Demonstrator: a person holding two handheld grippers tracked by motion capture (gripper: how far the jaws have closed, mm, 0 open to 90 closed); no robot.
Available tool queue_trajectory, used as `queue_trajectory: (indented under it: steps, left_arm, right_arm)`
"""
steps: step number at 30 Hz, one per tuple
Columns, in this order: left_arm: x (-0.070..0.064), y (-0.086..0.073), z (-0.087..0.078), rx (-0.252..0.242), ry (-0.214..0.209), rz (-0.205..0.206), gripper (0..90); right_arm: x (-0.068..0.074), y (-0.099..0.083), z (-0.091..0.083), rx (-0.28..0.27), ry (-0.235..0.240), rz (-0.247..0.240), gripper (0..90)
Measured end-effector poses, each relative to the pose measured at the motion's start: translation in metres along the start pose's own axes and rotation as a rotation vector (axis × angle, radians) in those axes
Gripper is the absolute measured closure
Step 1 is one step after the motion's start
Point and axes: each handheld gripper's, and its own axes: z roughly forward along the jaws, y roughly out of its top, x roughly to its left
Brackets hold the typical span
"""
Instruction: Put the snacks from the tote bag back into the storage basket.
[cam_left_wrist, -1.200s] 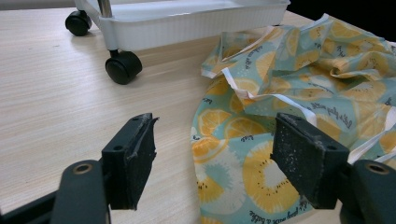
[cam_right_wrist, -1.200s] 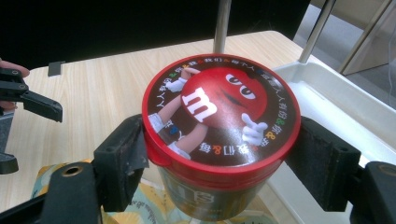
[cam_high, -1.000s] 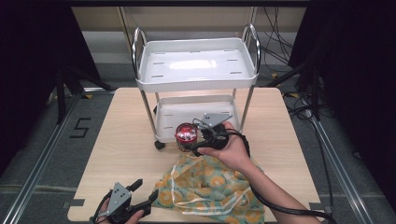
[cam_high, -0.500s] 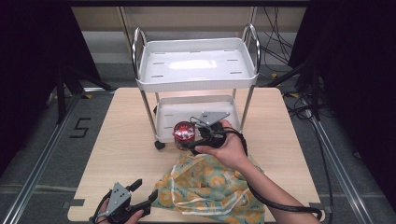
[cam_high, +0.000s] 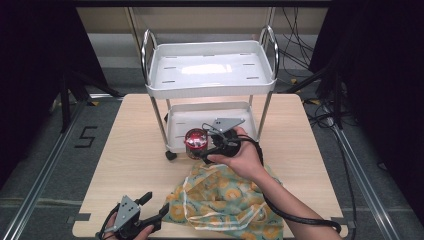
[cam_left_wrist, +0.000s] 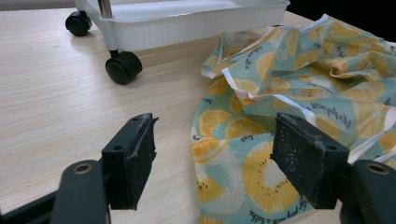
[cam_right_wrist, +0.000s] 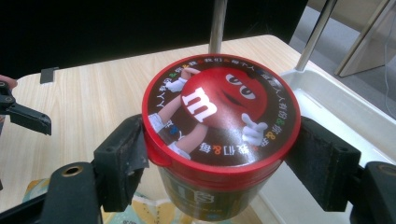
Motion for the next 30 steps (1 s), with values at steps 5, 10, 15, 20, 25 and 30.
queue_trajectory:
  steps: [5,10,15,20,25,30]
  left_arm:
    - [0.0002,0.0,0.0,0.0,-0.001,0.001,29.6]
    - [0.0005,0.0001,0.0,-0.003,-0.005,0.003,29.6]
    - [0.0006,0.0001,0.0001,-0.003,-0.006,0.002,29.6]
    - [0.0007,0.0,0.0003,-0.003,-0.007,0.002,29.6]
    - [0.0002,0.0001,-0.0001,-0.001,-0.002,0.001,29.6]
    - [0.0006,0.0001,0.0001,-0.003,-0.007,0.002,29.6]
  right_arm:
    - [-0.0002,0.0002,0.0033,-0.007,-0.009,0.007,26.1]
    - [-0.0021,0.0004,0.0053,0.005,-0.003,0.015,26.1]
    - [-0.0027,0.0001,0.0078,0.0,-0.007,0.016,26.1]
    - [-0.0037,0.0018,0.0082,0.004,-0.004,0.011,26.1]
    - [-0.0044,0.0024,0.0094,-0.002,-0.012,0.022,26.1]
    - [-0.0051,0.0025,0.0105,0.004,-0.013,0.022,26.1]
